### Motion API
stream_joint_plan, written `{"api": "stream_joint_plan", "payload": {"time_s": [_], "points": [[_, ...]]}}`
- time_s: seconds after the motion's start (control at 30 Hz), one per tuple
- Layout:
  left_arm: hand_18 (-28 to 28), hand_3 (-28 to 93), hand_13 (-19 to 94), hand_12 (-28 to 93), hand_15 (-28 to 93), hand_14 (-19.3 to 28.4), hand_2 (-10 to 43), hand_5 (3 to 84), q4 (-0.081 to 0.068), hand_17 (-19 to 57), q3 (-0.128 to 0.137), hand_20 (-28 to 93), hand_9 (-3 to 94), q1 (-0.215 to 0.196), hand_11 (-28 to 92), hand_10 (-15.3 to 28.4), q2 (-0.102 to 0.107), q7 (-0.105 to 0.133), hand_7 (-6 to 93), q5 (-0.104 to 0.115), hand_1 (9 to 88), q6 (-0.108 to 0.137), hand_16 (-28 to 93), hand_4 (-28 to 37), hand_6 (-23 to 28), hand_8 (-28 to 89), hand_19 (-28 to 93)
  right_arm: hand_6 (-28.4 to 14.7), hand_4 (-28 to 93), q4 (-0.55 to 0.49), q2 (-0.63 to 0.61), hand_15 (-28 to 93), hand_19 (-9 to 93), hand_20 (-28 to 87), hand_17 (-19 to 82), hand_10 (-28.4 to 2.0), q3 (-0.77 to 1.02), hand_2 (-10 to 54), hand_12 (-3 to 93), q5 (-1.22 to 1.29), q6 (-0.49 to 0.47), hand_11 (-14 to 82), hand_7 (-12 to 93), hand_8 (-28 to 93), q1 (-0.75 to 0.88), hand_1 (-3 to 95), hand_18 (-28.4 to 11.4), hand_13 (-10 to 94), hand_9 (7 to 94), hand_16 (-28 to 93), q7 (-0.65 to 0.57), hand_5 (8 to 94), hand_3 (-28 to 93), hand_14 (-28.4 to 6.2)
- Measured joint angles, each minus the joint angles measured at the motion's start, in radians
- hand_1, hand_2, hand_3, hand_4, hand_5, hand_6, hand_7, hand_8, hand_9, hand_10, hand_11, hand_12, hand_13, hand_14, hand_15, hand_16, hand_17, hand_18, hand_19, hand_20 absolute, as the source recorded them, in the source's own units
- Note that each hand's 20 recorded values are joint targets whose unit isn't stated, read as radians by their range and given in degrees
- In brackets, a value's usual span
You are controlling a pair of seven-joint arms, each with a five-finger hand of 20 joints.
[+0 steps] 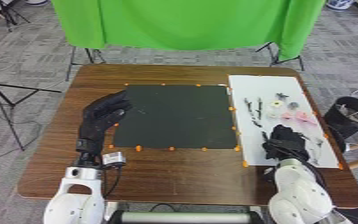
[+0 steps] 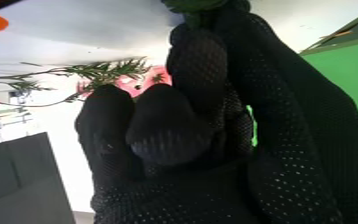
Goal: Arrange flowers
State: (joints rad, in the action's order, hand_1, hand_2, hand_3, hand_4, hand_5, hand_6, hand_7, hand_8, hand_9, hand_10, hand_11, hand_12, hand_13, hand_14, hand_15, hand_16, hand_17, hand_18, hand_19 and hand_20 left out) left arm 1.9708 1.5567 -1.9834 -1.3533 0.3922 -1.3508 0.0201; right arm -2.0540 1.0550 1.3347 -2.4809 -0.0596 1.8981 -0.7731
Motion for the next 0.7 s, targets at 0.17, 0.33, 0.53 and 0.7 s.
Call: {"api": "stream_joint_plan", "payload": {"time_s": [0.17, 0.33, 0.53, 0.7], "points": [[14.0, 61, 46, 14, 28, 15.5, -9.5, 51.4, 0.001, 15.4, 0.001, 28, 52.0, 0.000, 24, 11.9, -0.001, 0.000, 19.4, 0.000, 41.7, 0.000, 0, -13.1, 0.1, -9, 27, -5.1, 17, -0.002, -0.009, 74, 93, 67, 66, -12.5, 0.001, -9.5, 53.5, 0.018, 0.024, 43.6, 47, 17, 0.009, 55.2, -13.2, 87, 81.9, 35, 0.019, 69.6, 65, -2.9], [14.1, 61, 46, 14, 28, 15.7, -9.5, 51.4, 0.001, 15.3, 0.000, 28, 52.0, -0.001, 24, 11.9, -0.001, 0.000, 19.1, 0.000, 41.8, 0.000, 1, -13.2, 0.1, -9, 27, -5.2, 18, -0.009, -0.012, 74, 93, 67, 67, -12.8, 0.008, -9.5, 53.7, 0.106, 0.095, 43.2, 46, 18, 0.026, 55.6, -13.0, 87, 82.6, 35, 0.046, 70.4, 65, -2.9], [14.1, 61, 45, 14, 28, 15.8, -9.5, 51.3, 0.002, 15.3, 0.000, 28, 52.0, -0.002, 24, 12.0, 0.000, 0.000, 18.9, 0.001, 41.8, 0.000, 1, -13.2, 0.2, -9, 27, -5.2, 19, -0.026, -0.017, 73, 93, 66, 68, -13.3, 0.019, -9.5, 53.9, 0.131, 0.130, 43.0, 43, 20, 0.060, 55.6, -12.6, 88, 83.2, 35, 0.073, 73.0, 64, -2.6], [14.1, 61, 45, 14, 28, 15.8, -9.5, 51.3, 0.002, 15.2, 0.000, 28, 52.0, -0.003, 24, 12.0, 0.001, -0.001, 18.7, 0.002, 41.8, 0.000, 1, -13.2, 0.2, -9, 28, -5.3, 20, -0.054, -0.024, 73, 93, 66, 68, -13.3, 0.026, -9.5, 53.5, 0.135, 0.142, 43.1, 43, 21, 0.080, 55.5, -12.5, 89, 83.3, 35, 0.082, 73.1, 64, -2.5]]}}
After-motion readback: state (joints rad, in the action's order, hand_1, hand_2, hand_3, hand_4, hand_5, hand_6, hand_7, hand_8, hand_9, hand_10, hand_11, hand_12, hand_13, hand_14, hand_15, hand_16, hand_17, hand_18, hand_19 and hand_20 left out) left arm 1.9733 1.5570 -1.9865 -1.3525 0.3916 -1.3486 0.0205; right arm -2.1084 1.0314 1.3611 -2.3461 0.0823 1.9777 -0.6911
